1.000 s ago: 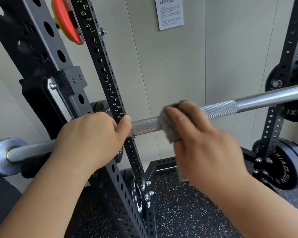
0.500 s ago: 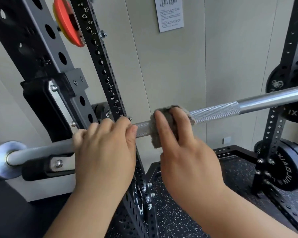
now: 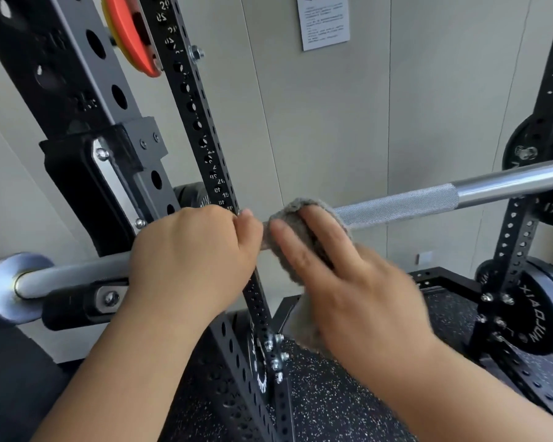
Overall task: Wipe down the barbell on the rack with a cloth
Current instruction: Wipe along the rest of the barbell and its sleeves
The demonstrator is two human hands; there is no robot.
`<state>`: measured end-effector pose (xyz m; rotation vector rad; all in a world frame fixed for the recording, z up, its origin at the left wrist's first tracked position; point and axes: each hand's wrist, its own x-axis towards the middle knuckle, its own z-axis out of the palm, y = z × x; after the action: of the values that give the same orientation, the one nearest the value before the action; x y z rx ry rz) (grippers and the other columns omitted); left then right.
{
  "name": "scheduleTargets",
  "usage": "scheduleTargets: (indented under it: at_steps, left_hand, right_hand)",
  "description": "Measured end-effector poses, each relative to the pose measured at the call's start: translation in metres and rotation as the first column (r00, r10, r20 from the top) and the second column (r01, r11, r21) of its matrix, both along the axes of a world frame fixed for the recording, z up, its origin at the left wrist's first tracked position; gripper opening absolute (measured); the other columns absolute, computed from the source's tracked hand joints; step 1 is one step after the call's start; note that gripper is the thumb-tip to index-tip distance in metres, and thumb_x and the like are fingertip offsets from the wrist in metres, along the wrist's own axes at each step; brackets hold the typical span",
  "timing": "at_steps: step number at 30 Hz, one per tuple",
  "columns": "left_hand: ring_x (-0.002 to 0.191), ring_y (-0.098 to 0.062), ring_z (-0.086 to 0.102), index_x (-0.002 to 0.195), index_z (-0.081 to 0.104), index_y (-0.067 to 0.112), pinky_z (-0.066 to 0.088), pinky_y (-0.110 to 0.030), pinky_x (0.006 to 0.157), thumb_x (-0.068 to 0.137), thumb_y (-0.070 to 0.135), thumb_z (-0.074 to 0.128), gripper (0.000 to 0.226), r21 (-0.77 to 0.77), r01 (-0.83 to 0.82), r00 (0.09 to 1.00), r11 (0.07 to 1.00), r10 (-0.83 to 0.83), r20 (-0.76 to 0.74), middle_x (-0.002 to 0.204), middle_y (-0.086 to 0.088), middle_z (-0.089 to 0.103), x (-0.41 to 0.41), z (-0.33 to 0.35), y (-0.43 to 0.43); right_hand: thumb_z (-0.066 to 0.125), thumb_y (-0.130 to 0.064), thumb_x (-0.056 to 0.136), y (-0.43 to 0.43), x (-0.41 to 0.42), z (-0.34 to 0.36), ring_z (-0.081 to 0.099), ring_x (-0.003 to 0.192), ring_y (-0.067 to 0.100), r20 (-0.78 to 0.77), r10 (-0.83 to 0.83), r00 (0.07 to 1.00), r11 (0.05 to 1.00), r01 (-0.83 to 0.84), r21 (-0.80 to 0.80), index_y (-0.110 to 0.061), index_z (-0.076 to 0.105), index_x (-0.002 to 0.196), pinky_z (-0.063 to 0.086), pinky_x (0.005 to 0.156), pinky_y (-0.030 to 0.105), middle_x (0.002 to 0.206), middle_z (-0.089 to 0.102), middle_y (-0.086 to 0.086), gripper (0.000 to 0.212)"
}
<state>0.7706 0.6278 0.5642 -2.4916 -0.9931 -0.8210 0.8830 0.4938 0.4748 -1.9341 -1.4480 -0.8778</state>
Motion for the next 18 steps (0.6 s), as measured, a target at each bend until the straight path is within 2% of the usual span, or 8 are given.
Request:
scheduleTargets:
  at_steps: [2,4,8,9,11,13,15,18]
  left_hand:
    - [0.054,-0.021,0.050,0.063,0.052,0.018,0.040,-0.032,0.055,0.097,0.049,0.018,0.057,-0.046,0.028,1.000,0.999,-0.028,-0.008,0.056,-0.001,0.053,-0.001,0.003,0.000]
    - [0.055,-0.020,0.051,0.063,0.052,0.018,0.040,-0.033,0.056,0.097,0.049,0.018,0.057,-0.054,0.031,0.999,0.998,-0.032,-0.023,0.056,-0.002,0.054,-0.002,0.005,-0.002]
    - [0.054,-0.019,0.048,0.063,0.051,0.017,0.036,-0.032,0.054,0.098,0.047,0.020,0.055,-0.040,0.013,1.000,0.999,-0.014,-0.016,0.056,-0.002,0.052,-0.001,0.004,-0.002]
    - [0.052,-0.019,0.047,0.062,0.050,0.018,0.037,-0.032,0.054,0.099,0.046,0.019,0.056,-0.016,0.023,1.000,1.000,-0.024,-0.008,0.054,-0.001,0.051,-0.002,0.002,-0.001]
    - [0.046,-0.018,0.045,0.060,0.047,0.022,0.038,-0.030,0.051,0.103,0.045,0.017,0.058,0.056,0.060,0.998,0.997,-0.061,0.031,0.049,0.004,0.046,-0.006,-0.006,0.000]
    - [0.046,-0.018,0.045,0.066,0.048,0.026,0.036,-0.030,0.050,0.105,0.045,0.016,0.054,0.099,0.095,0.992,0.990,-0.103,0.068,0.051,0.009,0.043,-0.012,-0.015,-0.001]
    - [0.060,-0.022,0.049,0.079,0.050,0.026,0.040,-0.038,0.063,0.106,0.044,0.015,0.047,0.129,0.106,0.990,0.986,-0.117,0.083,0.065,0.010,0.049,-0.009,-0.025,-0.002]
    - [0.082,-0.025,0.048,0.093,0.055,0.023,0.037,-0.044,0.081,0.105,0.040,0.024,0.038,0.166,0.068,0.975,0.984,-0.100,0.198,0.087,0.006,0.055,-0.004,-0.038,-0.005]
  right_hand:
    - [0.063,-0.025,0.082,-0.010,0.015,0.005,0.058,0.064,0.027,-0.048,-0.061,0.997,0.997,0.063,0.049,-0.030,0.041,0.158,0.052,0.047,0.036,0.157,0.045,0.003,0.079]
    - [0.054,-0.014,0.084,-0.013,0.013,0.004,0.059,0.064,0.028,-0.104,-0.099,0.990,0.988,0.111,0.110,-0.028,0.044,0.157,0.051,0.046,0.035,0.157,0.045,0.004,0.075]
    - [0.044,-0.014,0.080,0.002,-0.009,-0.002,0.060,0.067,0.025,-0.037,-0.015,0.999,0.999,0.017,0.037,-0.025,0.043,0.158,0.052,0.045,0.035,0.157,0.043,0.011,0.079]
    - [0.048,-0.017,0.081,-0.001,-0.006,0.001,0.059,0.065,0.024,-0.027,-0.006,1.000,1.000,0.006,0.017,-0.026,0.042,0.158,0.051,0.045,0.034,0.158,0.044,0.008,0.078]
    - [0.067,-0.018,0.083,-0.016,0.011,0.008,0.059,0.060,0.026,-0.055,-0.054,0.997,0.998,0.056,0.026,-0.027,0.045,0.157,0.052,0.044,0.034,0.156,0.046,0.002,0.078]
    - [0.076,-0.007,0.080,-0.030,0.023,0.008,0.059,0.059,0.031,-0.132,-0.127,0.983,0.986,0.139,0.087,-0.023,0.049,0.154,0.053,0.042,0.038,0.155,0.048,0.003,0.080]
    - [0.064,-0.002,0.081,-0.029,0.020,0.007,0.059,0.061,0.031,-0.140,-0.148,0.979,0.981,0.164,0.107,-0.021,0.048,0.154,0.053,0.043,0.038,0.155,0.046,0.007,0.077]
    - [0.047,-0.012,0.080,-0.014,0.001,0.003,0.050,0.060,0.019,-0.060,-0.066,0.996,0.997,0.068,0.029,-0.025,0.043,0.158,0.049,0.044,0.031,0.158,0.042,0.009,0.079]
